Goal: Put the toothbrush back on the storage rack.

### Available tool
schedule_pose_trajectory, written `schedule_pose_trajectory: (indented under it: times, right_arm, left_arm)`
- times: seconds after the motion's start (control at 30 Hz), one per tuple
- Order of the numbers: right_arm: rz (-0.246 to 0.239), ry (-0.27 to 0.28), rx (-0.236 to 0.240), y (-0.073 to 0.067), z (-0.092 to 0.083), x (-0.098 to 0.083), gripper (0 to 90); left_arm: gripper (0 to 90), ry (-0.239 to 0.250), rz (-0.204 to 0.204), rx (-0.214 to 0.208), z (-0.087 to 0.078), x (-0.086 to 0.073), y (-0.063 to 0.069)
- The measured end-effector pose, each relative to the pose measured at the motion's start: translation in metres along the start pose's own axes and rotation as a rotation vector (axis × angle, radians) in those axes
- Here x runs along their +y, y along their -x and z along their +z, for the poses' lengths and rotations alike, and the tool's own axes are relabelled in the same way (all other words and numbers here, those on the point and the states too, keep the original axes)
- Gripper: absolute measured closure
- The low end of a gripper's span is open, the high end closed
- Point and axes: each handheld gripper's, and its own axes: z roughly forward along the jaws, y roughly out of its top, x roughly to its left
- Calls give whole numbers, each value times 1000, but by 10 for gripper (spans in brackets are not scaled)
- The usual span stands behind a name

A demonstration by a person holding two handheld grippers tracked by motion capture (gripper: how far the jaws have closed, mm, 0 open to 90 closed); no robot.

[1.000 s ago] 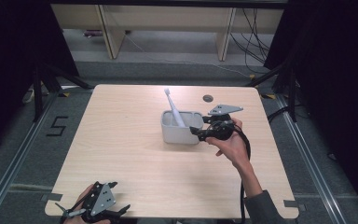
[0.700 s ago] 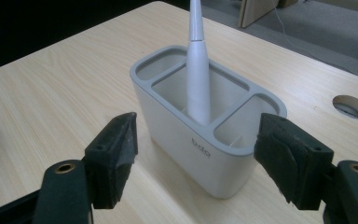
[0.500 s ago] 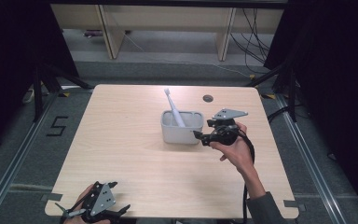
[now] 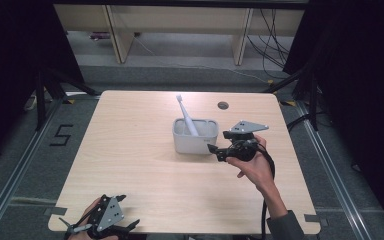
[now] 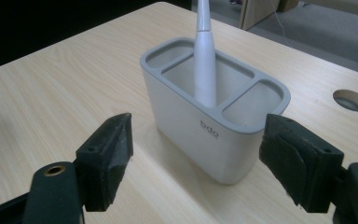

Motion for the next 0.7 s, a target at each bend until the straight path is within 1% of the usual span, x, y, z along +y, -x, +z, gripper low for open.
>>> schedule_pose_trajectory:
  times: [0.07,0.1,0.13,0.17,0.2,0.23,0.27,0.3,0.33,0.37,0.47,0.5,0.53,0.57,0.6,0.63,0.67,0.7]
  right_arm:
    - [-7,-1,4,1,-1,-3,257]
    - [5,-4,8,0,-1,-7,254]
    - [5,-4,8,0,-1,-7,254]
    - [-6,-6,2,0,-2,-9,254]
    - [-8,-5,8,0,-2,-10,254]
    - [14,-3,4,-2,-2,-12,254]
    - [14,-3,4,-2,-2,-12,254]
    - [5,-10,6,-1,-3,-13,254]
    - [-9,5,-8,-1,-3,-15,254]
    - [-9,-7,8,-1,-3,-16,253]
    - [5,-11,5,-2,-4,-19,252]
    - [-14,-12,2,-2,-4,-20,252]
    - [-23,-7,6,-3,-4,-23,252]
    - [-23,-7,6,-3,-4,-23,252]
    - [2,-23,9,-5,-5,-26,251]
    - [3,-22,8,-5,-6,-27,251]
    - [3,-22,8,-5,-6,-27,251]
    - [-25,-19,7,-3,-7,-29,250]
  left_arm:
    - [150,-4,4,-1,0,0,0]
    - [150,4,0,3,1,0,0]
    - [150,4,0,3,1,0,0]
    - [150,3,-1,2,1,0,0]
    - [150,-11,6,8,0,0,0]
    - [150,-11,16,9,0,0,-1]
    - [150,-11,16,9,0,0,-1]
    - [150,-8,13,12,0,0,-1]
    - [150,-1,2,1,0,0,0]
    - [150,-9,12,11,0,0,-1]
    - [150,-11,9,-1,0,0,-1]
    - [150,-7,3,11,1,0,0]
    - [150,1,2,7,1,0,0]
    - [150,-3,5,2,0,0,0]
    - [150,-10,14,13,0,0,-1]
    - [150,-9,5,11,0,0,0]
    - [150,-9,5,11,0,0,0]
    - [150,-13,15,9,0,0,-1]
